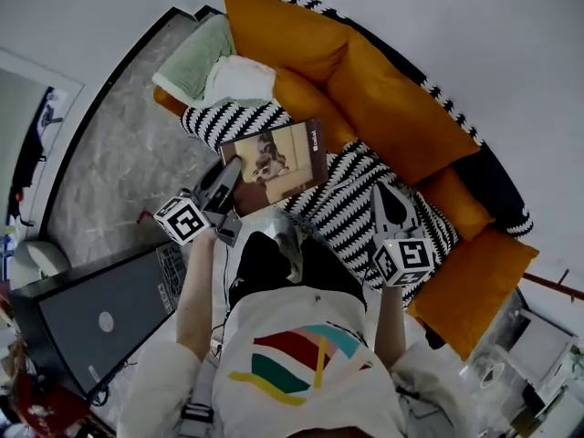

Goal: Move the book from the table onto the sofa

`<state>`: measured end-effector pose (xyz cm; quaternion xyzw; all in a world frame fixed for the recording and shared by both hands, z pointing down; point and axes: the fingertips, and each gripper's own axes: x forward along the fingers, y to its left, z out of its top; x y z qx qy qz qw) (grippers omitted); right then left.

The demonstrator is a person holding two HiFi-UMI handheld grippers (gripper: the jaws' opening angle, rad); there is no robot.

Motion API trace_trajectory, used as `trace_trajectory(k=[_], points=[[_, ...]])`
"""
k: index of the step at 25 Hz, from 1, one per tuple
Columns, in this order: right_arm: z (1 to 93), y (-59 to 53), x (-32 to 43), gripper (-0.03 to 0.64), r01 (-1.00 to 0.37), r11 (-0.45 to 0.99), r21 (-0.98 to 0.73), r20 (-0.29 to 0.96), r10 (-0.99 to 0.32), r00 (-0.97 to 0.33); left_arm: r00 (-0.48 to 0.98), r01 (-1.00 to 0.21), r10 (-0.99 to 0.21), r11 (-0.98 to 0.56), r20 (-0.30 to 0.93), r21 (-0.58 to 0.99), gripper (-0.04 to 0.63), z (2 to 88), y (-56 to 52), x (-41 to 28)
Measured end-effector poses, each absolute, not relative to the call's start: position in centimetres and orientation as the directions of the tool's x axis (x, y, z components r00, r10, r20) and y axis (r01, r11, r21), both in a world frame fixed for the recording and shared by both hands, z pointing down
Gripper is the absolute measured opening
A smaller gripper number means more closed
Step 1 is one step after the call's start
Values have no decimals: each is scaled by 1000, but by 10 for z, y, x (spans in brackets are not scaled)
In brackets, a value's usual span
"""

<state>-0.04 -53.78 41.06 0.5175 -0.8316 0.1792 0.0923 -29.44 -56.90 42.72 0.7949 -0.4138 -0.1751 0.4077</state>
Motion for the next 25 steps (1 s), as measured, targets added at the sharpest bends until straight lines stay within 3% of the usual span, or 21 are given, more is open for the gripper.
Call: trace_trajectory(k=[7, 12, 17, 22, 25], points=[[458, -590, -79, 12, -827, 554, -92, 421, -731, -537, 719, -521, -669, -337, 190, 784, 153, 521, -624, -309], [532, -614, -138, 12, -847, 514, -138, 495, -704, -509, 802, -427, -558, -285, 214, 858, 153, 627, -671, -314], [585, -619, -186, 12, -856, 483, -184, 521, -691, -502, 925, -305, -319, -307, 204, 901, 153, 697, -692, -301], [628, -600, -205, 12, -854, 465, -234, 566, -649, -509, 930, -367, -185, -403, 318, 838, 153, 744, -707, -303], [639, -604, -218, 12, -853, 473, -220, 570, -647, -506, 944, -327, -159, -371, 288, 869, 153, 759, -716, -313]])
